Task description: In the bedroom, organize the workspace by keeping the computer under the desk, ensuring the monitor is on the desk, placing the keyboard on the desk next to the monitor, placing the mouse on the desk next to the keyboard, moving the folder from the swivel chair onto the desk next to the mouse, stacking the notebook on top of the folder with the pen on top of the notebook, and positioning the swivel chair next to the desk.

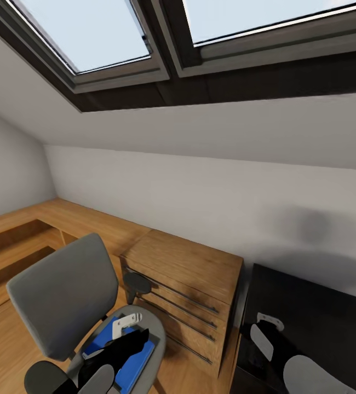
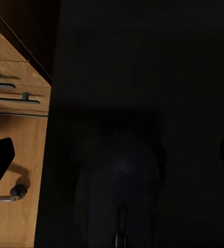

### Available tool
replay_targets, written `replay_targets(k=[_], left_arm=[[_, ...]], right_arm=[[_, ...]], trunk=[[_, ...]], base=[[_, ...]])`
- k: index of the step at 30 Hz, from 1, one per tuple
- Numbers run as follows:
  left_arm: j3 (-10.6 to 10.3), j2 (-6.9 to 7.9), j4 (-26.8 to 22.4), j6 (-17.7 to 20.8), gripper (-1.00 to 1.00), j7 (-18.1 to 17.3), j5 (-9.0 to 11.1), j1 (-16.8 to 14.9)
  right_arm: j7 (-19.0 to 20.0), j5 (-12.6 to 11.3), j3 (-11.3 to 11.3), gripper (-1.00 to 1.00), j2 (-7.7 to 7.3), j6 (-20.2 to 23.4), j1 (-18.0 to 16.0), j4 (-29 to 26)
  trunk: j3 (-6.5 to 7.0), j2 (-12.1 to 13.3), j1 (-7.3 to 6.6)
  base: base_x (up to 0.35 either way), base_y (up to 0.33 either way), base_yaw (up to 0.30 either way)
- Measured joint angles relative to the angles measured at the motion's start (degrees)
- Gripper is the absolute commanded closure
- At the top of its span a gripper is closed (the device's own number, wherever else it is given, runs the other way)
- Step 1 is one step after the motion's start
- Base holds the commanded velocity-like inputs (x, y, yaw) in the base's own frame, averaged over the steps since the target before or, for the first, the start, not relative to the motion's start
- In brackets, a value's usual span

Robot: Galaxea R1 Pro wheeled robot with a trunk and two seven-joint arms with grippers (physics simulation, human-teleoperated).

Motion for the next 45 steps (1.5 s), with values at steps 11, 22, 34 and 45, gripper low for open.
replay_targets(k=[11,22,34,45], left_arm=[[0.04,-0.07,-1.83,-0.01,-1.0,0.81,0.11,0.0],[0.04,-0.09,-2.09,-0.02,-1.0,2.0,0.17,0.0],[-0.23,0.0,-1.83,0.06,-1.0,1.8,0.18,0.0],[-0.28,0.0,-1.75,0.07,-1.0,1.8,0.15,0.0]], right_arm=[[0.0,-0.05,-0.02,-1.0,0.04,1.79,-0.11,0.05],[0.0,-0.05,0.0,-1.0,0.05,1.87,-0.11,0.05],[0.01,-0.05,0.0,-1.0,0.14,1.8,-0.11,0.02],[0.01,-0.05,0.0,-1.0,0.14,1.78,-0.11,-0.01]], trunk=[[-1.44,-3.2,1.75],[-2.88,-6.43,3.52],[-2.88,-6.43,3.54],[-2.88,-6.43,3.53]], base=[[0.0,0.0,0.0],[0.0,0.0,0.0],[-0.035,0.0,0.0],[-0.147,0.0,0.0]])
